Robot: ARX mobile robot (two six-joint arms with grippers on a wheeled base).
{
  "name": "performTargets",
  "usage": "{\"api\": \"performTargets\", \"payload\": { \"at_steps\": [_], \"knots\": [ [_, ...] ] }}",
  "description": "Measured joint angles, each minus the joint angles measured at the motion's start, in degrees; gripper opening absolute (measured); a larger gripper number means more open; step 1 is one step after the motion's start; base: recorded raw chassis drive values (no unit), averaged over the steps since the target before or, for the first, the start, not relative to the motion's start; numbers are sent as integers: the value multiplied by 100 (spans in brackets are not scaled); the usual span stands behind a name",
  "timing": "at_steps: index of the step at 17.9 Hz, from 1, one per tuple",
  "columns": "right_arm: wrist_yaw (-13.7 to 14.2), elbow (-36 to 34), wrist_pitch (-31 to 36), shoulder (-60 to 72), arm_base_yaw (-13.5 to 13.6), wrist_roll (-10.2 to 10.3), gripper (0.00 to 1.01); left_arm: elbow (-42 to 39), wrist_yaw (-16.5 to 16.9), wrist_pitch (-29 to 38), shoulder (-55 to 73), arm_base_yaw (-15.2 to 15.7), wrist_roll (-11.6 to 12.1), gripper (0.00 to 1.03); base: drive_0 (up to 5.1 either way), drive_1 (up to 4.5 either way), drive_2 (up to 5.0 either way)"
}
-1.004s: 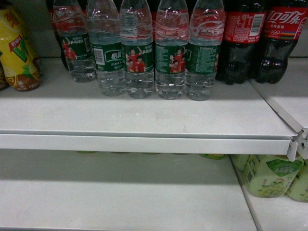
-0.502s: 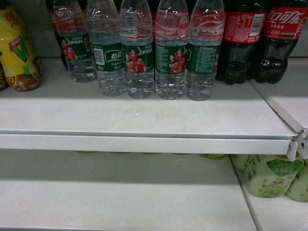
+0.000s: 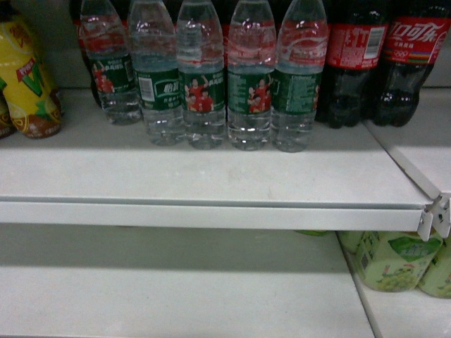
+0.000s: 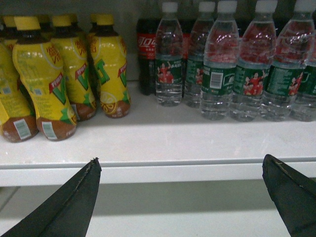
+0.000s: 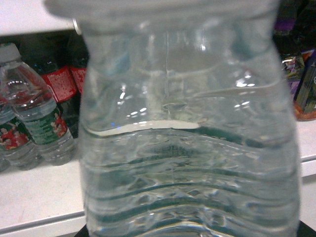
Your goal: Move water from second to third shelf
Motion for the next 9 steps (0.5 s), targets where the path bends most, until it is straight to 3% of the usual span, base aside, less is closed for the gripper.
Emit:
{"api": "performTargets", "payload": {
  "at_steps": [9],
  "knots": [
    [0,-2,39,-13,0,22,44,0,9,13,0,0,0,98,0,0,0]
  ]
}}
